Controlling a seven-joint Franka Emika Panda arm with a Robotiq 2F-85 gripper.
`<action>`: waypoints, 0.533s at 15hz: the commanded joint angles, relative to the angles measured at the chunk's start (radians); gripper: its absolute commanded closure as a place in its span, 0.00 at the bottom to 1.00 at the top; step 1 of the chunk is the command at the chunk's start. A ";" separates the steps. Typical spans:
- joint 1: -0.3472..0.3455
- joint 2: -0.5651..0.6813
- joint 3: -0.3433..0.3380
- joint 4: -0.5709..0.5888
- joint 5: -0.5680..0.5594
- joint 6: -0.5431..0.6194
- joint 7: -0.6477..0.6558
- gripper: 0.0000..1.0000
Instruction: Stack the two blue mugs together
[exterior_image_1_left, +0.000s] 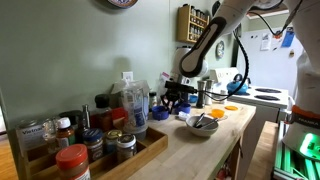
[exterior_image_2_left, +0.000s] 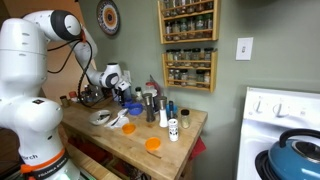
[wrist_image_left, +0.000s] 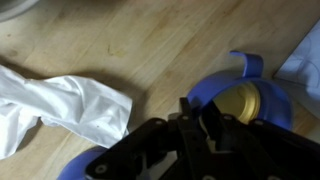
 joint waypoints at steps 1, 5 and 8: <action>0.048 -0.014 -0.057 0.003 -0.034 0.004 0.047 1.00; 0.077 -0.031 -0.102 0.003 -0.092 -0.033 0.077 0.99; 0.068 -0.081 -0.100 -0.018 -0.101 -0.042 0.076 0.99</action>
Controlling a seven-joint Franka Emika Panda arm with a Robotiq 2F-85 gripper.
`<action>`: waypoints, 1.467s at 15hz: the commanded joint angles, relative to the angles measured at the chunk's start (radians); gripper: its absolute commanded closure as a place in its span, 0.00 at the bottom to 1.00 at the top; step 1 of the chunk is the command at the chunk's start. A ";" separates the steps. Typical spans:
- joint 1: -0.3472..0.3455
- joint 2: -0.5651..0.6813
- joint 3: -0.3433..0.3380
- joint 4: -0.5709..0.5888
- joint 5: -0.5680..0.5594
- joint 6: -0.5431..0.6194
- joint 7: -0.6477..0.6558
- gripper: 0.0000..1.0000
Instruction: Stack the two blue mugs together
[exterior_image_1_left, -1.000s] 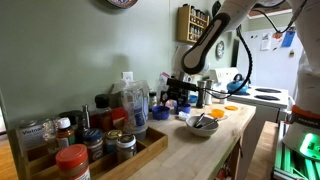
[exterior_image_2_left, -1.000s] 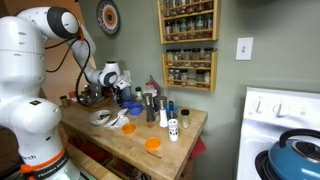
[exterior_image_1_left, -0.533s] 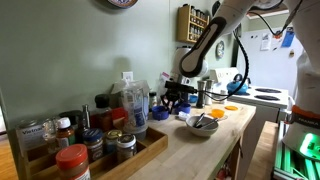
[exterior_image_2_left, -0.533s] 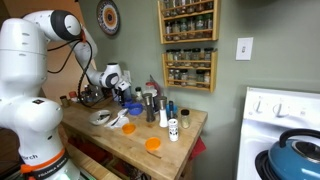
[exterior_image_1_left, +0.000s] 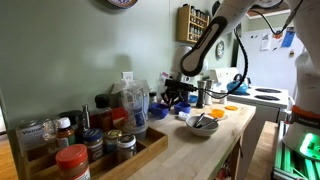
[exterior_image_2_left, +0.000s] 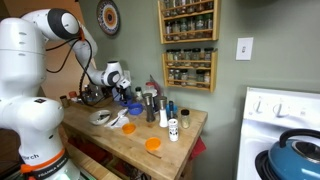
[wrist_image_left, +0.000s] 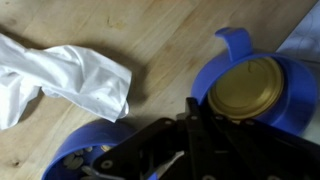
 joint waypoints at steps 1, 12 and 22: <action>0.013 -0.093 -0.020 -0.041 -0.032 -0.031 0.031 0.99; -0.099 -0.326 0.017 -0.062 -0.309 -0.596 0.200 0.99; -0.215 -0.318 0.016 -0.191 -0.246 -0.258 0.229 0.99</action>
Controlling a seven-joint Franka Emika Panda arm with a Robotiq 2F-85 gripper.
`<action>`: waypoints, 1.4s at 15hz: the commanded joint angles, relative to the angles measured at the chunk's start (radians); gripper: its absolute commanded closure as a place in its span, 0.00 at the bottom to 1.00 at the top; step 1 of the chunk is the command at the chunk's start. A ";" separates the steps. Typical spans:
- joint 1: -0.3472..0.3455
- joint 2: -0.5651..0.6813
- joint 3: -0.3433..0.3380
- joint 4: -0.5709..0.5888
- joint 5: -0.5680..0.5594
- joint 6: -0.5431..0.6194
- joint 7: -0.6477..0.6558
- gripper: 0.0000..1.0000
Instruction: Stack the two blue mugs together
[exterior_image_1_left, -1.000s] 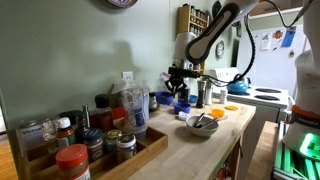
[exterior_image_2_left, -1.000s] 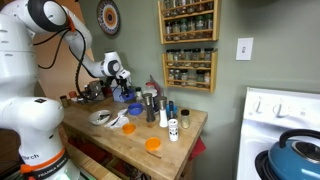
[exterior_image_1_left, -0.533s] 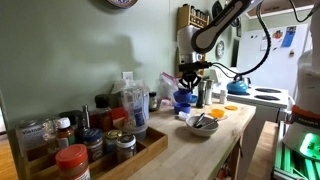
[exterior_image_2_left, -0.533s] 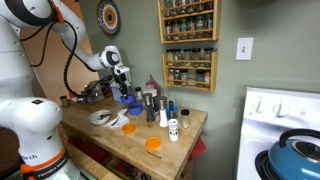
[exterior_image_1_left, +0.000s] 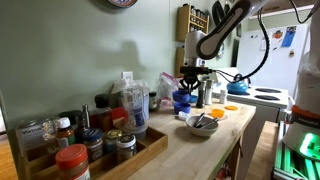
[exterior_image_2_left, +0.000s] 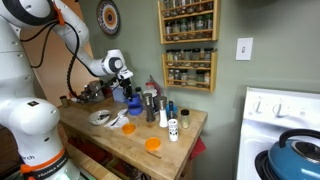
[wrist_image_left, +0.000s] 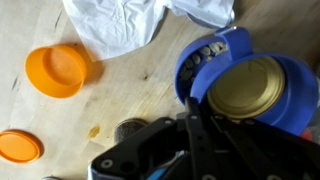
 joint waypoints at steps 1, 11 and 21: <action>-0.032 -0.012 0.006 -0.060 0.060 0.066 -0.039 0.99; -0.037 0.006 0.015 -0.079 0.142 0.110 -0.077 0.99; -0.036 0.027 0.012 -0.072 0.153 0.114 -0.074 0.56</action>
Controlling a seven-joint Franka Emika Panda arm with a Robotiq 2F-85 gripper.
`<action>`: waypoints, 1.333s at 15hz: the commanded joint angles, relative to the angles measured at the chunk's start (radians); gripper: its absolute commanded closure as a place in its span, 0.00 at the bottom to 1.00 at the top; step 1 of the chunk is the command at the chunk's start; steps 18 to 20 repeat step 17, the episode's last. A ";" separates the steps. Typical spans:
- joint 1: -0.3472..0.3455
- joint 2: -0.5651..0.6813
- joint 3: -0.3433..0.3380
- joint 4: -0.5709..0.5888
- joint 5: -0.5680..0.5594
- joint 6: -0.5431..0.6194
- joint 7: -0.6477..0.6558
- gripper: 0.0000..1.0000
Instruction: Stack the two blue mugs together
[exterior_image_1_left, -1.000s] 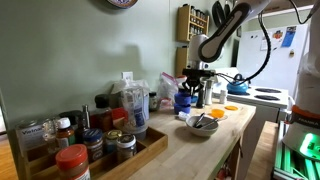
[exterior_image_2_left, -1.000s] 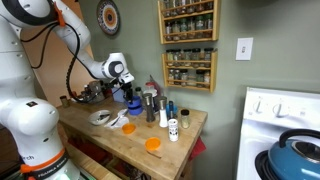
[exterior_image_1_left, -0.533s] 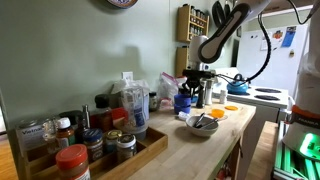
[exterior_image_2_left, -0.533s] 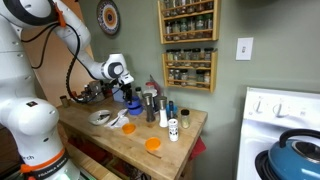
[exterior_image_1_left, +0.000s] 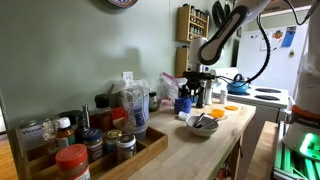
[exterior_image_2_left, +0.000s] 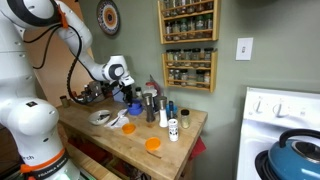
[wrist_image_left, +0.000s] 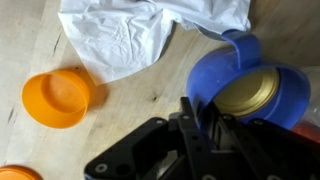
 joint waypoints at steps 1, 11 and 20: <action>-0.003 -0.019 0.004 -0.014 0.036 0.024 -0.014 0.49; 0.007 -0.232 0.025 -0.047 0.225 -0.038 -0.271 0.00; -0.012 -0.219 0.040 -0.035 0.351 -0.032 -0.344 0.00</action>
